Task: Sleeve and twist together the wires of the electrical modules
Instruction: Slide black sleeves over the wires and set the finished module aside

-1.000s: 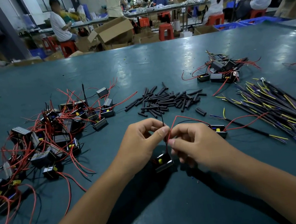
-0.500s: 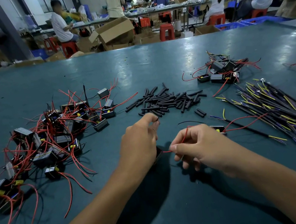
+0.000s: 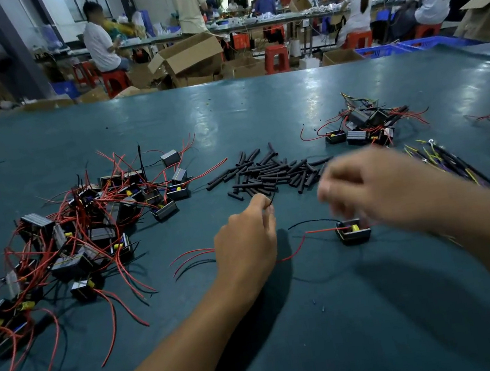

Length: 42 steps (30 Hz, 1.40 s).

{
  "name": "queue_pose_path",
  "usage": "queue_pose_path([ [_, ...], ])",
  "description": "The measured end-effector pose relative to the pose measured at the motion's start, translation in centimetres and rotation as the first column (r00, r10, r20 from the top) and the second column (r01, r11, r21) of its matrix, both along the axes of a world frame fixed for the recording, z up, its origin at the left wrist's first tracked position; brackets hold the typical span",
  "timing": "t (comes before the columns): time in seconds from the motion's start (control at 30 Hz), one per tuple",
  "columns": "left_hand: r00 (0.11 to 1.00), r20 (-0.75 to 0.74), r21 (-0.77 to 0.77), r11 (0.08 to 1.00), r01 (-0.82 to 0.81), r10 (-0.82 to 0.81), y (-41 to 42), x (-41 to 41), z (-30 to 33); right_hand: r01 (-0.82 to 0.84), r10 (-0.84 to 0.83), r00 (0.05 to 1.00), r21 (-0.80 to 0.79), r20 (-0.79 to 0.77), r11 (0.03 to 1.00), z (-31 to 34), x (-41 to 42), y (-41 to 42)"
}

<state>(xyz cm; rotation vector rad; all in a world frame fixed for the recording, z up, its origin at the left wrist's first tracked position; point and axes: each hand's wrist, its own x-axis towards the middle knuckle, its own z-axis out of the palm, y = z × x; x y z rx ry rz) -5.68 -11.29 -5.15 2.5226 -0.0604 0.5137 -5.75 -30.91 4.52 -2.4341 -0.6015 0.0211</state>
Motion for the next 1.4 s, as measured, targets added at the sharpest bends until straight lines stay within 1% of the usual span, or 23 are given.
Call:
queue_pose_path([
  [0.03,1.000,0.001,-0.001,1.000,0.002,-0.002,-0.1,0.0,0.0,0.043,-0.041,0.996,-0.019,0.077,0.999,0.6,1.8,0.0],
  [0.07,1.000,0.001,0.004,1.000,0.000,0.000,-0.2,0.0,0.0,0.050,-0.044,0.996,-0.067,0.083,0.997,0.7,3.3,0.4],
  [0.17,1.000,0.004,0.030,1.000,-0.005,0.005,-0.1,-0.1,0.0,-0.067,0.040,0.994,-0.300,-0.097,0.952,-1.8,5.7,2.3],
  [0.2,1.000,0.009,0.028,1.000,-0.002,0.002,-0.1,-0.1,0.0,-0.094,0.054,0.991,-0.361,-0.122,0.928,-2.8,5.5,2.8],
  [0.27,1.000,0.022,0.023,1.000,0.003,-0.004,0.0,0.0,-0.1,-0.087,0.060,0.995,-0.400,-0.080,0.912,-4.5,4.9,3.1],
  [0.33,0.999,0.026,-0.006,1.000,0.026,-0.026,-0.1,0.0,0.0,-0.014,0.030,0.999,-0.384,0.036,0.923,-5.5,4.1,3.2],
  [0.43,0.998,0.004,-0.105,0.992,0.063,-0.063,-0.1,0.1,0.2,0.123,-0.070,0.978,-0.270,0.199,0.955,-7.2,2.8,3.5],
  [0.5,0.997,-0.019,-0.142,0.988,0.068,-0.071,0.0,0.1,0.4,0.176,-0.153,0.967,-0.097,0.205,0.980,-8.2,1.8,3.6],
  [0.53,0.997,-0.024,-0.148,0.986,0.072,-0.076,0.0,0.1,0.5,0.206,-0.205,0.963,0.012,0.174,0.978,-8.5,1.4,3.6],
  [0.6,0.995,-0.017,-0.139,0.986,0.091,-0.094,-0.1,-0.1,0.6,0.269,-0.289,0.954,0.199,0.080,0.942,-8.8,1.3,3.5],
  [0.7,0.989,0.018,-0.160,0.976,0.146,-0.145,-0.1,-0.1,0.7,0.309,-0.297,0.950,0.394,-0.093,0.866,-8.9,1.6,3.5],
  [0.77,0.982,0.027,-0.279,0.942,0.187,-0.187,-0.1,-0.1,0.8,0.324,-0.287,0.946,0.513,-0.152,0.795,-8.8,1.7,3.6],
  [0.87,0.961,0.016,-0.494,0.833,0.248,-0.277,0.0,0.0,1.0,0.317,-0.236,0.949,0.657,-0.211,0.684,-8.4,1.5,3.5],
  [0.93,0.947,0.029,-0.557,0.782,0.281,-0.319,0.1,-0.1,1.0,0.297,-0.195,0.955,0.695,-0.224,0.655,-8.1,1.4,3.4],
  [1.03,0.932,0.040,-0.574,0.755,0.316,-0.360,0.1,-0.2,1.0,0.281,-0.170,0.959,0.707,-0.226,0.648,-8.0,1.4,3.3],
  [1.2,0.917,0.053,-0.547,0.756,0.359,-0.396,-0.1,-0.6,1.0,0.274,-0.188,0.962,0.710,-0.199,0.648,-8.1,1.2,3.3],
  [1.4,0.922,0.073,-0.569,0.743,0.352,-0.381,-0.3,-1.0,1.4,0.259,-0.124,0.965,0.753,-0.232,0.604,-8.0,1.1,3.4],
])
